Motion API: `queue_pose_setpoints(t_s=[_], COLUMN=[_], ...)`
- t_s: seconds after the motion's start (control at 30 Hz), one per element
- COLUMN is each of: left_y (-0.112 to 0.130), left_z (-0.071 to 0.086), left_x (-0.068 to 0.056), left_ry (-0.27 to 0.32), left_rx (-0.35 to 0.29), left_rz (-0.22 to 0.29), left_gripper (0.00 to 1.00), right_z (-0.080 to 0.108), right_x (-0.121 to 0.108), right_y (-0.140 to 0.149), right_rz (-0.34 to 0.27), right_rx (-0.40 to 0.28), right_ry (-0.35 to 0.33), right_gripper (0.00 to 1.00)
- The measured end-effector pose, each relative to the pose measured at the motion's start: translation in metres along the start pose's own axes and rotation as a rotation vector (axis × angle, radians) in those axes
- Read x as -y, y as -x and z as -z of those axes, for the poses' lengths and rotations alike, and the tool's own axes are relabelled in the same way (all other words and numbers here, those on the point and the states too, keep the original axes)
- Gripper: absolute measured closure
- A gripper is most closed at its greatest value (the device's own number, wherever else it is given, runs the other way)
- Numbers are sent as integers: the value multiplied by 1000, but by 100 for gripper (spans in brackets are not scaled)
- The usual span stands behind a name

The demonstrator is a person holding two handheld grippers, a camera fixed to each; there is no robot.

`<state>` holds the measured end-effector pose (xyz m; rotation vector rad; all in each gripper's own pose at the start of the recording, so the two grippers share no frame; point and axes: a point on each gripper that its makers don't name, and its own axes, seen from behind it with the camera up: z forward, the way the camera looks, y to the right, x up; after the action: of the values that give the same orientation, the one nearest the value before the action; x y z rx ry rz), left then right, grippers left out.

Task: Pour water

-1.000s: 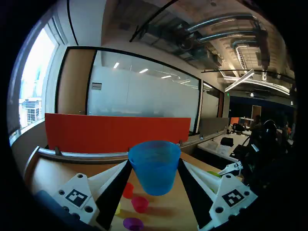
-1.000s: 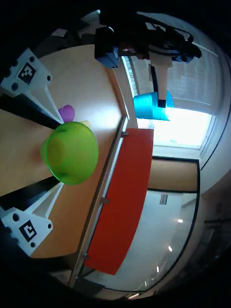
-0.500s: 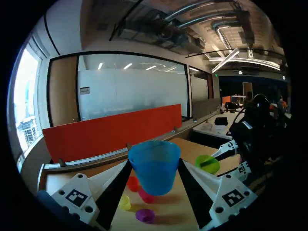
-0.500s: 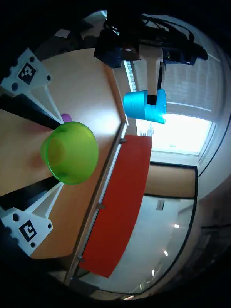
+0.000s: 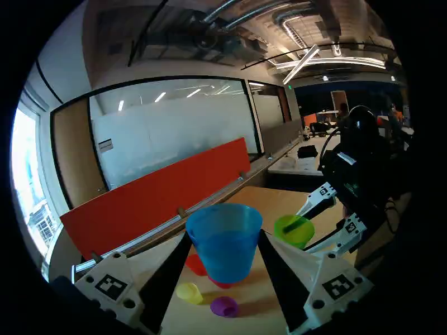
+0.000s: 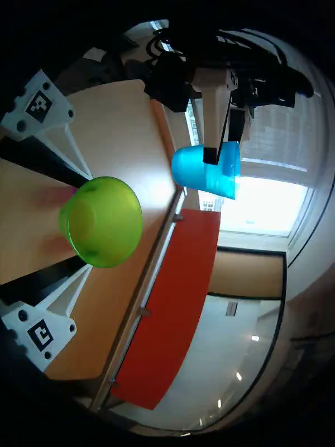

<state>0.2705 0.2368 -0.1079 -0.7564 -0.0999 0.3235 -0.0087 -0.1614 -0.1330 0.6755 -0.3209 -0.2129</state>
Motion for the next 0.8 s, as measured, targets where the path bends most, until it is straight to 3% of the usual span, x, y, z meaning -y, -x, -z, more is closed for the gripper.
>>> queue_pose_setpoints(t_s=[0.37,0.8], left_y=[-8,-1], left_z=[-8,-11], left_x=[-4,-8], left_ry=[44,69], left_rx=[12,27], left_rz=[-124,-175], left_gripper=[15,16], right_z=[0,1], right_x=[7,13], right_y=[4,17], right_rz=[13,38], right_rx=[20,96], right_ry=[-34,-74], right_gripper=[15,15])
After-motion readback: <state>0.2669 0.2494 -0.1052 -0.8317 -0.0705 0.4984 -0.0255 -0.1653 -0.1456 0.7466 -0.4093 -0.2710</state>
